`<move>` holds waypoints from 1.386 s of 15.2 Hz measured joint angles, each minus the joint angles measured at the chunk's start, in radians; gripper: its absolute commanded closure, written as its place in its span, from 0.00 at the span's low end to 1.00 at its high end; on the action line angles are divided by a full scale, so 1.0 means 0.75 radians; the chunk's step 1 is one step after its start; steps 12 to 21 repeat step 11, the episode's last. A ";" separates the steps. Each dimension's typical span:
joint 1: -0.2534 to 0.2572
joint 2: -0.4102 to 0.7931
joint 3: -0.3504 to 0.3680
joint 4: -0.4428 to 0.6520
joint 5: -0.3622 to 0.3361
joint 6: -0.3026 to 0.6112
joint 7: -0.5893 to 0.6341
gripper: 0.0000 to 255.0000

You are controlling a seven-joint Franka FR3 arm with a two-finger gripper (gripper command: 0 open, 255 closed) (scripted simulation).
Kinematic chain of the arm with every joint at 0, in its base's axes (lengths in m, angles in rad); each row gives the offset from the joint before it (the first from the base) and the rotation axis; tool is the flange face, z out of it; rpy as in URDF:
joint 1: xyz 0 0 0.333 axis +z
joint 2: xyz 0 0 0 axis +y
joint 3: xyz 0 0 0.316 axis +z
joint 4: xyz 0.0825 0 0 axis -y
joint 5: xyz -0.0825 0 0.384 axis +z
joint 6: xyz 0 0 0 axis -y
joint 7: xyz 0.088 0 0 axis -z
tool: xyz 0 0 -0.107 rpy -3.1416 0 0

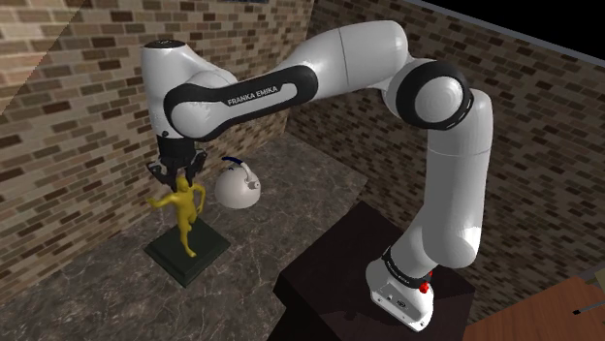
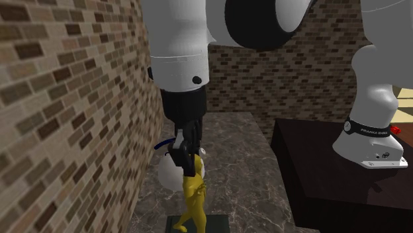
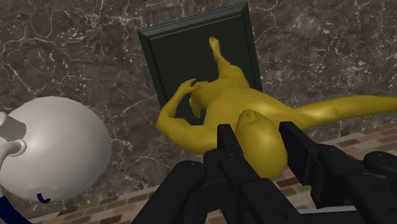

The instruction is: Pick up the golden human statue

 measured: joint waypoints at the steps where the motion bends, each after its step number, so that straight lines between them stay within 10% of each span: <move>1: -0.001 -0.004 0.001 0.015 0.003 -0.018 -0.004 1.00; 21: -0.005 -0.061 0.018 0.107 0.032 -0.162 -0.016 1.00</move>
